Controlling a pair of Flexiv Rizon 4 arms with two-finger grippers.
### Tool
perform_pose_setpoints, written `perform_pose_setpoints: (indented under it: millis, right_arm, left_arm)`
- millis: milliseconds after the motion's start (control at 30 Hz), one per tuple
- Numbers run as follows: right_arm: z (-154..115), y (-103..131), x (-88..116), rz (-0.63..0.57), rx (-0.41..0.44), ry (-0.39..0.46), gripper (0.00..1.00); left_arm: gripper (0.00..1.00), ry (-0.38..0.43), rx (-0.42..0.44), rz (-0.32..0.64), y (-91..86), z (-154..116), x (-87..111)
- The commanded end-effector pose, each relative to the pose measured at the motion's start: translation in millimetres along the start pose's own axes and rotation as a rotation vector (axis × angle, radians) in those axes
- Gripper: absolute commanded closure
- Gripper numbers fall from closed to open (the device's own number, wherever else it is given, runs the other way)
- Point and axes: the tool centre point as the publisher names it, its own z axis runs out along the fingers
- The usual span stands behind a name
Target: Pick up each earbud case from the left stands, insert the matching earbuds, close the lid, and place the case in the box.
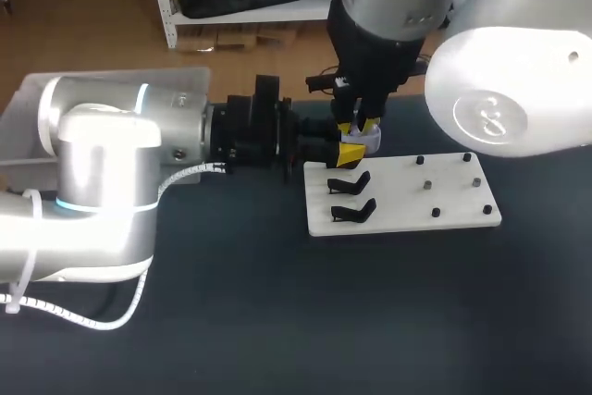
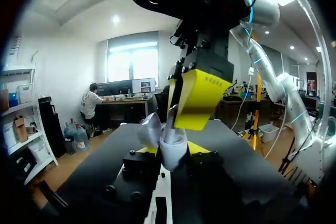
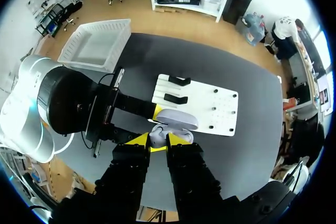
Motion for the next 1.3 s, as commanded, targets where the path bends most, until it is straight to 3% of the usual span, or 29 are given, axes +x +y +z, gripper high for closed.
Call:
perform_pose_setpoints:
  millis: [33,1300]
  right_arm:
    - [1.8,0.8,2.5,0.001,0.002,-0.003,1.00]
    - [7.5,-1.4,-0.2,-0.050,0.056,0.020,1.00]
  left_arm:
    - [1.00,-0.009,-0.006,0.005,-1.3,0.1,1.8]
    - [1.00,-0.009,-0.006,0.005,-1.3,0.1,1.8]
